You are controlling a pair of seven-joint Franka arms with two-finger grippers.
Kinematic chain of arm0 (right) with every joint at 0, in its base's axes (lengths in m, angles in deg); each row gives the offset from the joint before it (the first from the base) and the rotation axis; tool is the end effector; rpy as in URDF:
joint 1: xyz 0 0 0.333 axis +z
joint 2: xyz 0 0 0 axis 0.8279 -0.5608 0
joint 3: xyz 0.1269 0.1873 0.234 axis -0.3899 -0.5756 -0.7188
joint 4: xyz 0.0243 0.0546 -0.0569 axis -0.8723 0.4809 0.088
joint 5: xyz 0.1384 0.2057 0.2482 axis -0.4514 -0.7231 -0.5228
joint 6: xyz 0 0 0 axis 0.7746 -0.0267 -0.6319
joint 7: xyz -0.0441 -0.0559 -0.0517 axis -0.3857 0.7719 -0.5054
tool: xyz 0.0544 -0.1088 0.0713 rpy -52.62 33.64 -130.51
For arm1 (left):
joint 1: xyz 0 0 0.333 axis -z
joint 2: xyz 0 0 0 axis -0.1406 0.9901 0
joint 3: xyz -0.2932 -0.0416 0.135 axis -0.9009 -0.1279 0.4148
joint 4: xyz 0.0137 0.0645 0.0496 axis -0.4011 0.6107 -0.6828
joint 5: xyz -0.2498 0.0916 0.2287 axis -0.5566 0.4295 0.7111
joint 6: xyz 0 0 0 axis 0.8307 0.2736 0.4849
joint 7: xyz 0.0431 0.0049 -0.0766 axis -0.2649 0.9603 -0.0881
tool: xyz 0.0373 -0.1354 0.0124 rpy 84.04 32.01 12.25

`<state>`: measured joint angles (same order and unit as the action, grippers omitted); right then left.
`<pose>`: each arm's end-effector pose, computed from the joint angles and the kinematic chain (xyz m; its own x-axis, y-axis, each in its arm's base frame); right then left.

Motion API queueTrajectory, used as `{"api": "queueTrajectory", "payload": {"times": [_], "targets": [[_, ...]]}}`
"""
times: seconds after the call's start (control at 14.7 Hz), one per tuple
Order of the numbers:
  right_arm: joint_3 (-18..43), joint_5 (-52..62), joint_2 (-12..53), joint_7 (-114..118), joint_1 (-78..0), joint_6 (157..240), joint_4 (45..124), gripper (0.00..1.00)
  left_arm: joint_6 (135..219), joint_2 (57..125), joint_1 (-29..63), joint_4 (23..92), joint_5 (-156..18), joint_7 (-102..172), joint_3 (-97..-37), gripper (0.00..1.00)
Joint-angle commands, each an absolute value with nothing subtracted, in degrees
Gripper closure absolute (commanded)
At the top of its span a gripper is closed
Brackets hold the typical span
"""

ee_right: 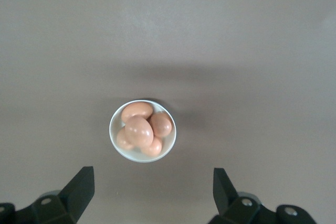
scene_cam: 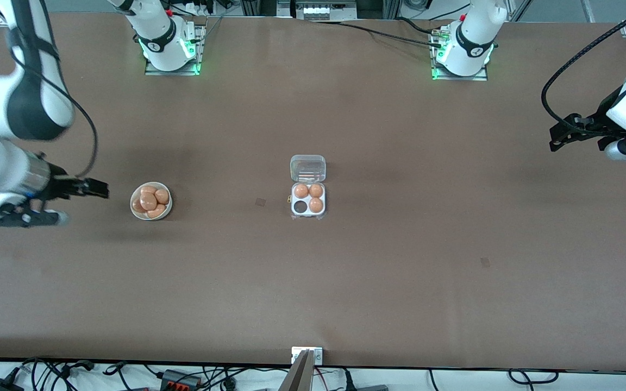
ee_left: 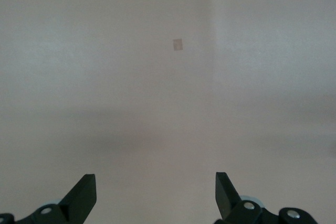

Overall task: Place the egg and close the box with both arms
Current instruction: 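Lower the right gripper over the bowl and grasp one egg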

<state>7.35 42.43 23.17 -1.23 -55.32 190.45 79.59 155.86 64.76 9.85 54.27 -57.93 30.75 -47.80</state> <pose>0.6053 0.0044 0.3870 0.9902 0.0417 -0.1336 0.0427 -0.9991 0.0046 0.5139 -0.0032 0.5669 0.9999 0.0150 0.0012 0.0150 -0.9991 -0.0390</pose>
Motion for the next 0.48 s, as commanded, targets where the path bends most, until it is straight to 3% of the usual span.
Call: {"api": "queueTrajectory", "payload": {"times": [0.0, 0.41], "targets": [[7.4, 42.6, 18.7, -1.8, -53.4, 191.6, 78.9, 0.00, 154.7, 65.5, 9.9, 52.6, -58.0, 30.0, -47.4, 0.00], [7.4, 42.7, 14.9, -0.7, -51.8, 192.7, 82.5, 0.00, 154.3, 65.5, 9.9, 52.6, -58.0, 30.2, -47.4, 0.00]]}}
